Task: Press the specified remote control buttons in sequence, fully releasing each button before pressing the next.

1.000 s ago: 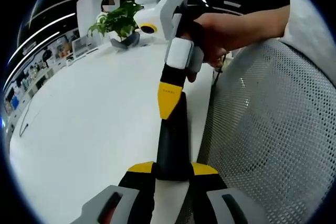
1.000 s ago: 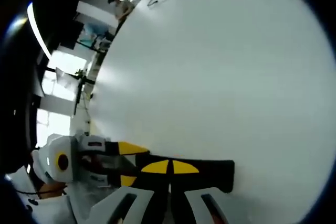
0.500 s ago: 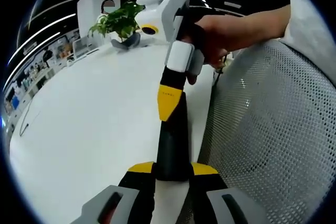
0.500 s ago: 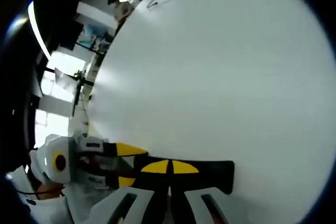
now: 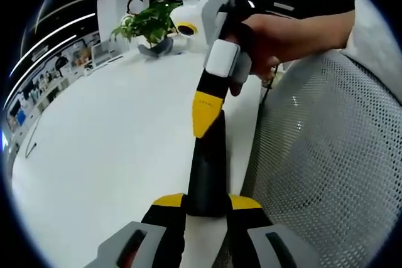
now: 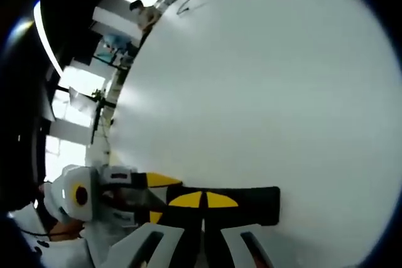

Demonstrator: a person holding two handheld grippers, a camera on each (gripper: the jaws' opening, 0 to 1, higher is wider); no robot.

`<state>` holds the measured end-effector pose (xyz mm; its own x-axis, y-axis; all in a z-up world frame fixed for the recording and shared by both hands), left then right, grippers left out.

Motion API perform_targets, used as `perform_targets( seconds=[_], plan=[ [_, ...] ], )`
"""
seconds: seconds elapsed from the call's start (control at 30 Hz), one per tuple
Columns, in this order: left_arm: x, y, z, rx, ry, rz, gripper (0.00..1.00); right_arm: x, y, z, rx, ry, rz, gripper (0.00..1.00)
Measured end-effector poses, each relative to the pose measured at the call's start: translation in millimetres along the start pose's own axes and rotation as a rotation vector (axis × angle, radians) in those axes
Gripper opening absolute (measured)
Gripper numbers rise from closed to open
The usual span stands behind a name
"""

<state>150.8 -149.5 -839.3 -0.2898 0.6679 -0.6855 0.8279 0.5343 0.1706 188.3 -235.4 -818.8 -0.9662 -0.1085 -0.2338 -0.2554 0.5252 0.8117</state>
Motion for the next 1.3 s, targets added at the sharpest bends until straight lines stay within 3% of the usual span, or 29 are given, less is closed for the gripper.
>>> perform_targets(
  seconds=[0.23,0.37,0.43,0.47,1.3],
  plan=[
    [0.3,0.2,0.0,-0.002,0.002,-0.005,0.24,5.0,1.8,4.9,-0.010,0.034,0.023,0.00],
    [0.6,0.2,-0.1,-0.004,0.000,-0.008,0.24,10.8,1.1,9.7,0.023,0.088,-0.017,0.00],
    [0.4,0.2,-0.2,-0.004,0.000,-0.008,0.24,11.8,-4.8,7.7,0.090,0.119,-0.075,0.00],
    [0.2,0.0,-0.2,-0.003,0.000,-0.008,0.24,12.4,0.0,9.9,0.074,0.123,-0.085,0.00],
    [0.4,-0.1,-0.8,-0.006,-0.009,-0.004,0.24,9.9,-1.9,12.1,0.054,0.088,-0.071,0.00]
  ],
)
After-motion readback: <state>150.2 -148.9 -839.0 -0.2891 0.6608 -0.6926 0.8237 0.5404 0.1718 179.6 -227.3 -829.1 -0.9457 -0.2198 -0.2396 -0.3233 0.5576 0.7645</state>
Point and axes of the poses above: the point that each gripper's makers call its tool centre point, and the gripper's own axes: z roughly forward along the fingers, y roughly to its left, x roughly out of its underside, the point moved 3 cm from there along -z, roughly backward along the fingers, and after that the axes turned 14 degrees about -x, right-handed, at the moved point
